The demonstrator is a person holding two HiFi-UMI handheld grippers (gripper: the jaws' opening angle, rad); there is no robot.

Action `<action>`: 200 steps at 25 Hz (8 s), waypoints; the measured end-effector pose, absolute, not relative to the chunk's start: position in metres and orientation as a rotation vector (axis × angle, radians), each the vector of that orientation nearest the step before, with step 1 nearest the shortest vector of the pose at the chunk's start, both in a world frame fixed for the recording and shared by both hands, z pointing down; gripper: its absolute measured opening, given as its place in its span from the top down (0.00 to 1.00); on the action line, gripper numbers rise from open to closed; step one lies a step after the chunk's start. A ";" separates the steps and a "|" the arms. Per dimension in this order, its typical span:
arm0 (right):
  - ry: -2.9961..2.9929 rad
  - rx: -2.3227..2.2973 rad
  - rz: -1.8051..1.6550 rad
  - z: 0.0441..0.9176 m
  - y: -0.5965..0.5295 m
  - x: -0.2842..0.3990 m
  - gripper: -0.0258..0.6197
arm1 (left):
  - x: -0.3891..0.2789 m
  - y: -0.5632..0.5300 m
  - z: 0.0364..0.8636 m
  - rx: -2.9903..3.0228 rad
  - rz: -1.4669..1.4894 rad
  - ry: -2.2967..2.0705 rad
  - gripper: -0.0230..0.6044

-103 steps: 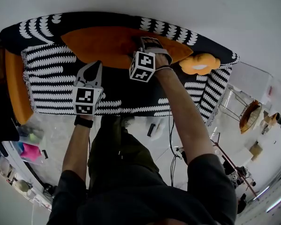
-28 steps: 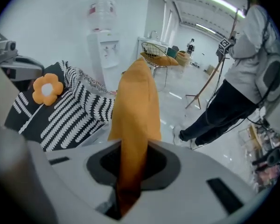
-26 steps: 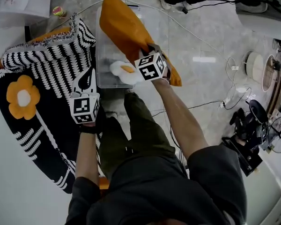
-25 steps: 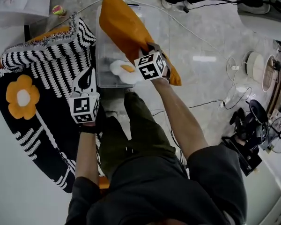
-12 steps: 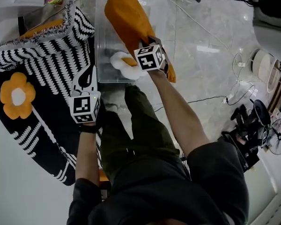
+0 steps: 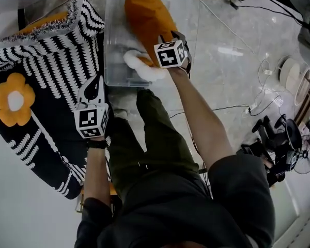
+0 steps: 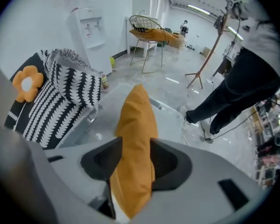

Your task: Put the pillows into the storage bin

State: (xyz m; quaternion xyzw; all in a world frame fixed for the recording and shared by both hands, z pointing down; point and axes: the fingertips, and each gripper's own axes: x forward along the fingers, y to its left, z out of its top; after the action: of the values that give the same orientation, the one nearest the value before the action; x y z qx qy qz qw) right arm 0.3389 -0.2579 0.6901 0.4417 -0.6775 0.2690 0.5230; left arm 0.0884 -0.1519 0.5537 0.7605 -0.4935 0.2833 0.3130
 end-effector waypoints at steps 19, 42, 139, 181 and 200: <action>-2.001 0.642 0.187 0.510 -0.274 0.179 0.54 | -0.057 -0.128 0.408 1.809 0.534 -1.772 0.96; -2.333 -0.274 -0.612 0.378 -0.078 -0.295 0.54 | -0.348 0.105 0.392 1.156 0.223 -2.259 0.96; -1.627 1.558 0.479 0.559 -0.193 0.304 0.89 | 0.101 -0.210 0.567 2.247 0.746 -1.143 0.96; -2.135 1.535 0.341 0.321 -0.200 0.345 0.92 | 0.174 -0.220 0.326 2.462 0.651 -1.216 0.96; -2.221 1.590 0.194 0.189 -0.144 0.379 0.96 | 0.192 -0.167 0.190 2.617 0.584 -1.253 0.96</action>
State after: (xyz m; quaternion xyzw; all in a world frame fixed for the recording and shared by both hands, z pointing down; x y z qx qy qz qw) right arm 0.3785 -0.1439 0.1894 0.5688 -0.7946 0.0694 0.2004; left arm 0.1919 -0.1671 0.1905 0.8805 -0.4216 0.1966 0.0911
